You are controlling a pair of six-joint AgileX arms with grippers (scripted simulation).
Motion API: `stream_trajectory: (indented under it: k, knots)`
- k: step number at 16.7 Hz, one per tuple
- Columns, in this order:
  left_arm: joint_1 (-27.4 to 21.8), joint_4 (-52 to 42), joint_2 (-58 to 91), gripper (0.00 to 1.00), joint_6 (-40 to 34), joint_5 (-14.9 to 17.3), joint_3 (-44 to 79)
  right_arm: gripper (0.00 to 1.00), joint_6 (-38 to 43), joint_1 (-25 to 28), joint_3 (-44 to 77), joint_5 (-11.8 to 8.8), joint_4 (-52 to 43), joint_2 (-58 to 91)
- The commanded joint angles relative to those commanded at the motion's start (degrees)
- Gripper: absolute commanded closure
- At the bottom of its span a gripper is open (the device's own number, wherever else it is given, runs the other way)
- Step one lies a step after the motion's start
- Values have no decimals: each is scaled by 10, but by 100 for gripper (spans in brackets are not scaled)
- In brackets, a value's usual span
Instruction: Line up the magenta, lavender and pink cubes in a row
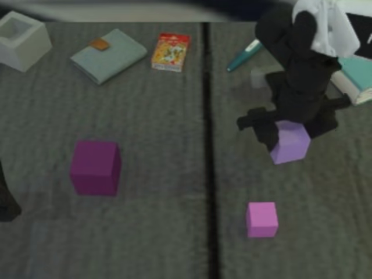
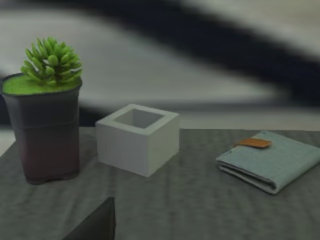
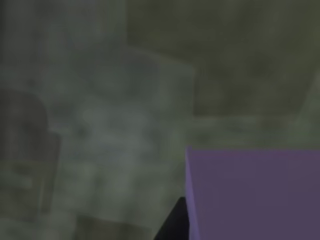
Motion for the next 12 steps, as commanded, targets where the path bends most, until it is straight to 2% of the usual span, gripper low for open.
stream_trajectory:
  k: [5,7,12]
  knots:
    - [0,0,0,0,0,0,0,100,2,-2,1,0,-1,0]
    - [0,0,0,0,0,0,0,100,23,14,2,1,-4,-1]
    - [0,0,0,0,0,0,0,100,165,102,-4,4,-19,-13]
